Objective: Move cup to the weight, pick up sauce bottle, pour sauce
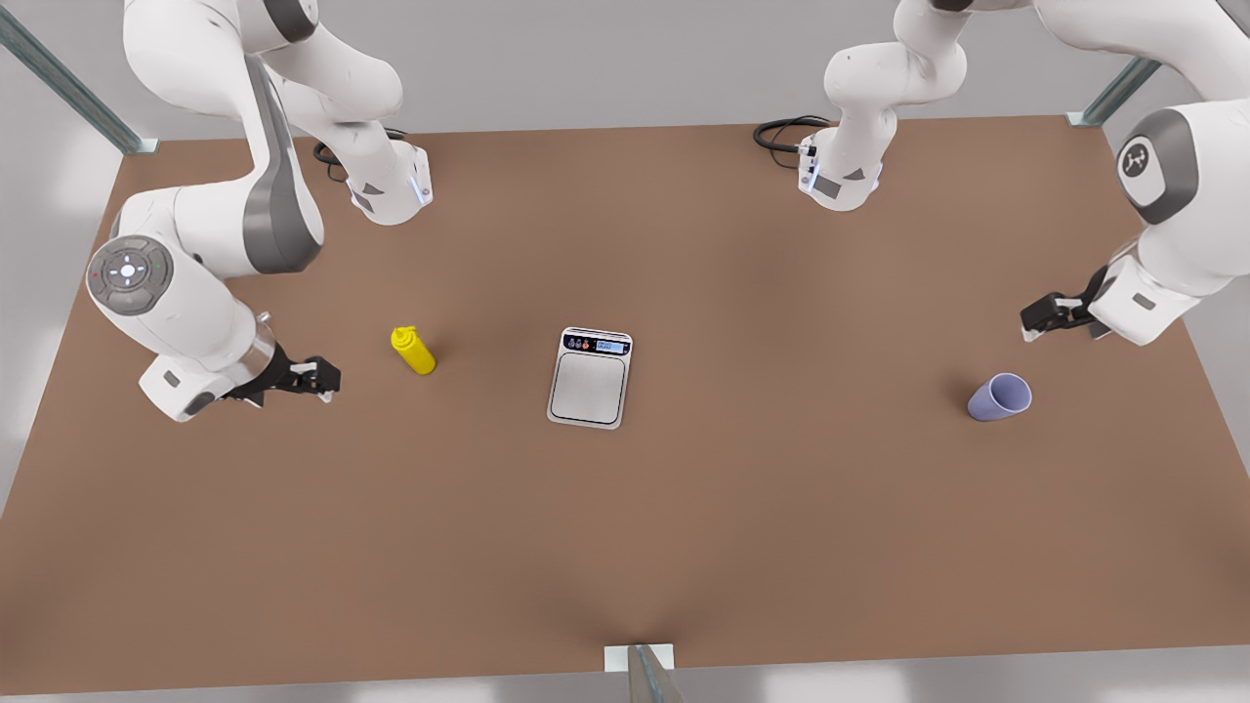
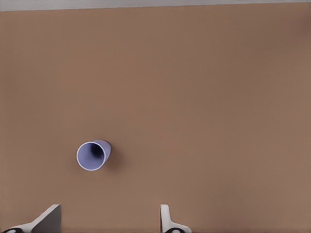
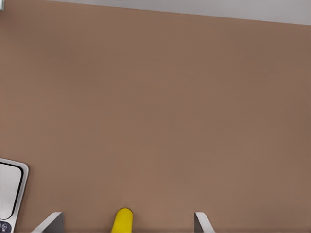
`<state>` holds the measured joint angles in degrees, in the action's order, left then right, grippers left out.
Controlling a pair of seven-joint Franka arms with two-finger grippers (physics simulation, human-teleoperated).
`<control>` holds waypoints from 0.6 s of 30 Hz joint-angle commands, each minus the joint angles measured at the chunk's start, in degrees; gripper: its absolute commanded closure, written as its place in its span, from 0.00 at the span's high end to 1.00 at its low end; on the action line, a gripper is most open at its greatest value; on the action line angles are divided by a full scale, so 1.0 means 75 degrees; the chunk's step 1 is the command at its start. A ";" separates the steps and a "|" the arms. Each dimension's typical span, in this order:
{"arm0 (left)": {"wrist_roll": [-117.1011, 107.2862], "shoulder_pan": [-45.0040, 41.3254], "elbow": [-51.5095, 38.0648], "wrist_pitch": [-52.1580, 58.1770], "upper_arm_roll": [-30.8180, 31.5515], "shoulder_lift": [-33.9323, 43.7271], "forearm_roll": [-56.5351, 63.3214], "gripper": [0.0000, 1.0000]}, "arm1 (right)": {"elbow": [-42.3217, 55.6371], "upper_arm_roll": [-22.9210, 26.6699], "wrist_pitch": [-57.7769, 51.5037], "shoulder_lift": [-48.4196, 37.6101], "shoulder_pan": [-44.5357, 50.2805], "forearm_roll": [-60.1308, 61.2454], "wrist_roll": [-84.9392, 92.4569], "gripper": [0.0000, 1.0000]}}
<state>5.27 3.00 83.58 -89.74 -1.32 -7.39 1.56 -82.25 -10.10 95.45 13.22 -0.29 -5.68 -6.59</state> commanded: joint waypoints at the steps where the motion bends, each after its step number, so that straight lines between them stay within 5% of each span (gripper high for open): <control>1: 0.0000 0.0011 0.0000 0.0000 0.0000 -0.0011 0.0027 1.00 | 0.0010 -0.0001 0.0000 -0.0005 0.0026 -0.0016 -0.0023 1.00; 7: 0.1008 0.1710 0.0012 -0.0761 -0.0012 -0.1698 0.0050 1.00 | 0.0010 -0.0012 -0.1137 -0.0017 0.0847 0.0090 0.0117 1.00; 9: 0.1020 0.1816 0.0210 -0.1768 -0.0012 -0.2120 0.0027 1.00 | 0.0021 0.0035 -0.1453 -0.0087 0.0008 0.0427 0.5239 1.00; 11: 0.1020 0.1839 0.1335 -0.2905 -0.0035 -0.1840 0.0027 1.00 | -0.0049 0.0046 -0.1441 -0.0005 -0.1789 0.2537 0.9313 1.00; 14: 0.1020 0.1921 0.3140 -0.4734 -0.0117 -0.1546 -0.0020 1.00 | -0.0564 0.0046 -0.1945 0.0136 -0.3137 0.4389 1.2561 1.00; 18: 0.1020 0.2038 0.3633 -0.4828 -0.0117 -0.1675 -0.0020 1.00 | -0.1794 0.0046 -0.2051 0.1776 -0.4297 0.6382 1.5151 1.00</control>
<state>12.92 18.63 110.87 -125.95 -2.20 -20.38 1.46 -97.04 -9.74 80.55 27.22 -33.00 42.21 109.21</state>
